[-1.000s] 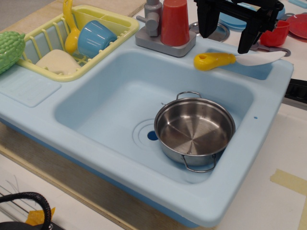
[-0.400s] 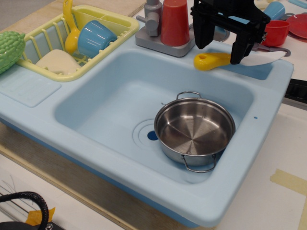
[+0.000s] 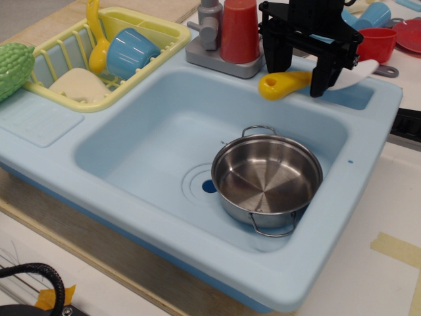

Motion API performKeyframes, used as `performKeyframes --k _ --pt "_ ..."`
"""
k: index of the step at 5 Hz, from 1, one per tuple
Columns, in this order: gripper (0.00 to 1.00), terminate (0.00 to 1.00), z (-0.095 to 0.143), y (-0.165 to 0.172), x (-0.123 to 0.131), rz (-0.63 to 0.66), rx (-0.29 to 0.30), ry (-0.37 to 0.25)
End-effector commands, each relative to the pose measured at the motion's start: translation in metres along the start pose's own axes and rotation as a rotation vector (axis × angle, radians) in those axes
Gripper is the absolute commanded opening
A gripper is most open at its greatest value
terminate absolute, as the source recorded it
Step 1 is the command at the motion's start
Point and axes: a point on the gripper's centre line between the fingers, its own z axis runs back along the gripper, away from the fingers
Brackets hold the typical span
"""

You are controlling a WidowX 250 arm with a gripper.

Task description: Put knife in pot or pan

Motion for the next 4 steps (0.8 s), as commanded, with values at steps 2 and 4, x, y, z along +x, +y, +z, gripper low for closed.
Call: performKeyframes --k 2,4 --pt "0.0 0.0 0.014 -0.012 0.002 0.035 0.024 -0.043" --pt "0.0 0.0 0.033 -0.033 -0.022 0.154 0.066 -0.072"
